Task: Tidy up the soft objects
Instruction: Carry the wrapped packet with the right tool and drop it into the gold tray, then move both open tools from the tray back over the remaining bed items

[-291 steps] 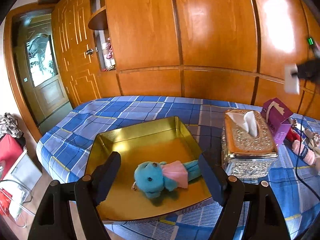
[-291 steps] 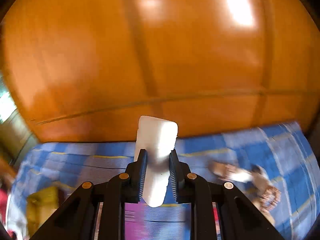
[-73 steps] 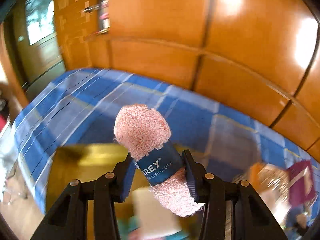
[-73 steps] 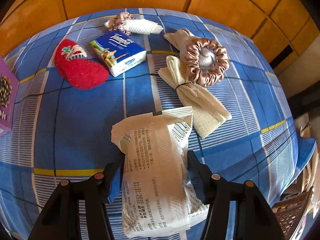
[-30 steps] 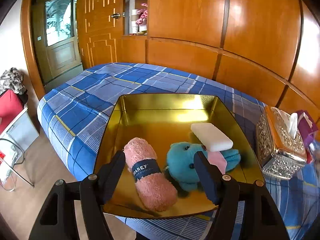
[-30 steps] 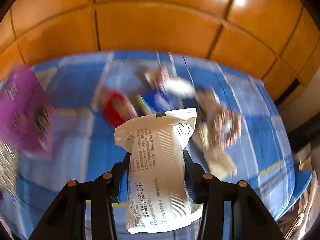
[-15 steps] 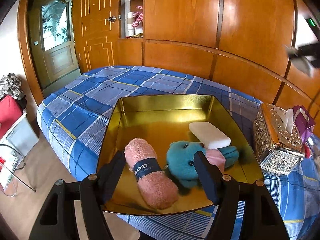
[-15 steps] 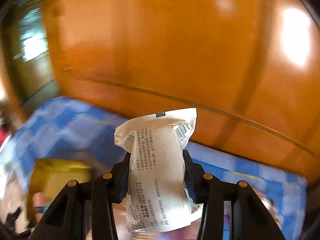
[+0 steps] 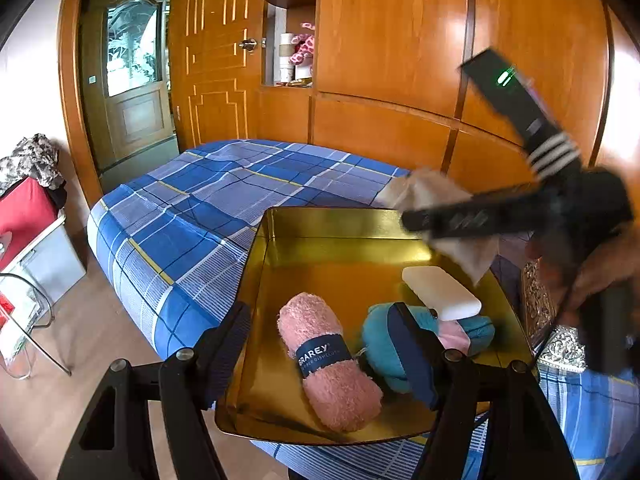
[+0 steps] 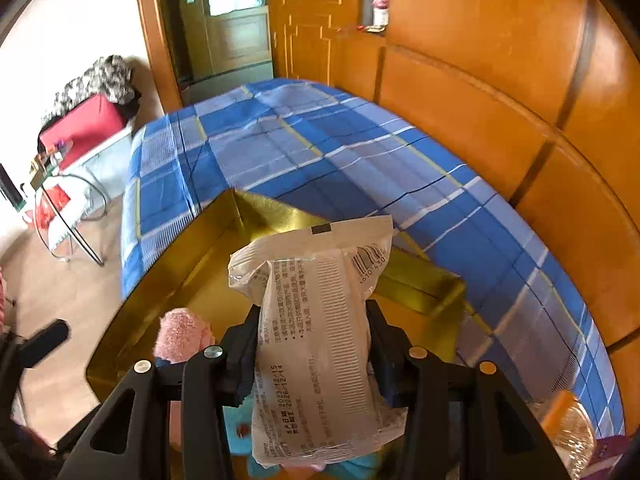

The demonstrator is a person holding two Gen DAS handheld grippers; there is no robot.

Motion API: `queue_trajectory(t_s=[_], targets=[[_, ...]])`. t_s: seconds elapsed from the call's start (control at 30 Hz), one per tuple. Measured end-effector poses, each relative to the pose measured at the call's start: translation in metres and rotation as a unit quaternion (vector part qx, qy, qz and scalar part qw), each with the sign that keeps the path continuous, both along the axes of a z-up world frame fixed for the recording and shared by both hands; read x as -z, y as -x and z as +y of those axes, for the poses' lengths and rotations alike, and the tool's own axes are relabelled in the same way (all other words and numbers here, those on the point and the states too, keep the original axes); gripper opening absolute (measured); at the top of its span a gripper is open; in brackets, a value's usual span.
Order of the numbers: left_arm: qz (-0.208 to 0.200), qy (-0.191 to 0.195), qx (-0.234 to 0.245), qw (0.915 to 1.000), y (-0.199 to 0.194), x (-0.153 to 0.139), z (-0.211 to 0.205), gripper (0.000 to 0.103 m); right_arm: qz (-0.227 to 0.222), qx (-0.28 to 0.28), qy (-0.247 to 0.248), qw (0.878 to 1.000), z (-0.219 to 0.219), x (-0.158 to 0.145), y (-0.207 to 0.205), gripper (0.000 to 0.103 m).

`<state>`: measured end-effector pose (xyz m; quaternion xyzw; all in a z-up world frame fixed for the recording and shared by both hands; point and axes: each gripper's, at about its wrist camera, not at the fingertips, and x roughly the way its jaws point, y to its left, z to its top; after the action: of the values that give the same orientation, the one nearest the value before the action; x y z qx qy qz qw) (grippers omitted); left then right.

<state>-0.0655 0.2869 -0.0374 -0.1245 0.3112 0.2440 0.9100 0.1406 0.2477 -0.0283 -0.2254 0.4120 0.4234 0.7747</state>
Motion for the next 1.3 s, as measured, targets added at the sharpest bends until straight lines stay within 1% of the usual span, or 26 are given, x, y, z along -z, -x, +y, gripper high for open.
queue_trajectory(t_s=[0.1, 0.13, 0.2, 0.27, 0.33, 0.43, 0.53, 0.67, 0.87, 1.0, 1.3], targets=[[-0.003, 0.008, -0.015, 0.9998, 0.003, 0.001, 0.007, 0.073, -0.015, 0.008, 0.022, 1.0, 0.006, 0.012, 0.005, 0.052], [-0.004, 0.011, -0.022, 0.9997, 0.004, 0.002, 0.011, 0.074, -0.016, 0.01, 0.025, 1.0, 0.005, 0.014, 0.007, 0.054], [-0.004, 0.015, -0.034, 0.9993, 0.005, 0.003, 0.016, 0.074, -0.036, 0.023, 0.019, 0.999, 0.001, 0.009, 0.012, 0.056], [-0.004, 0.016, -0.045, 0.9989, 0.006, 0.004, 0.021, 0.074, -0.057, 0.034, 0.003, 0.998, -0.008, 0.0, 0.018, 0.059], [-0.006, 0.017, -0.052, 0.9985, 0.007, 0.004, 0.024, 0.074, -0.09, 0.049, -0.011, 0.995, -0.02, -0.014, 0.029, 0.059], [-0.005, 0.016, -0.054, 0.9984, 0.008, 0.005, 0.024, 0.074, -0.134, 0.063, -0.034, 0.988, -0.037, -0.036, 0.045, 0.059], [-0.005, 0.014, -0.05, 0.9987, 0.007, 0.005, 0.02, 0.074, -0.169, 0.084, -0.053, 0.981, -0.053, -0.056, 0.065, 0.059], [-0.005, 0.011, -0.045, 0.9989, 0.009, 0.003, 0.013, 0.074, -0.179, 0.101, -0.072, 0.976, -0.067, -0.074, 0.079, 0.059], [-0.003, 0.005, -0.044, 0.999, 0.014, 0.001, 0.005, 0.075, -0.2, 0.128, -0.108, 0.965, -0.092, -0.095, 0.1, 0.059], [0.0, 0.001, -0.038, 0.9993, 0.016, -0.001, -0.003, 0.075, -0.219, 0.146, -0.114, 0.958, -0.105, -0.102, 0.107, 0.059], [-0.006, -0.02, -0.018, 0.9996, 0.013, -0.015, -0.025, 0.075, -0.229, 0.18, -0.129, 0.948, -0.135, -0.113, 0.111, 0.059]])
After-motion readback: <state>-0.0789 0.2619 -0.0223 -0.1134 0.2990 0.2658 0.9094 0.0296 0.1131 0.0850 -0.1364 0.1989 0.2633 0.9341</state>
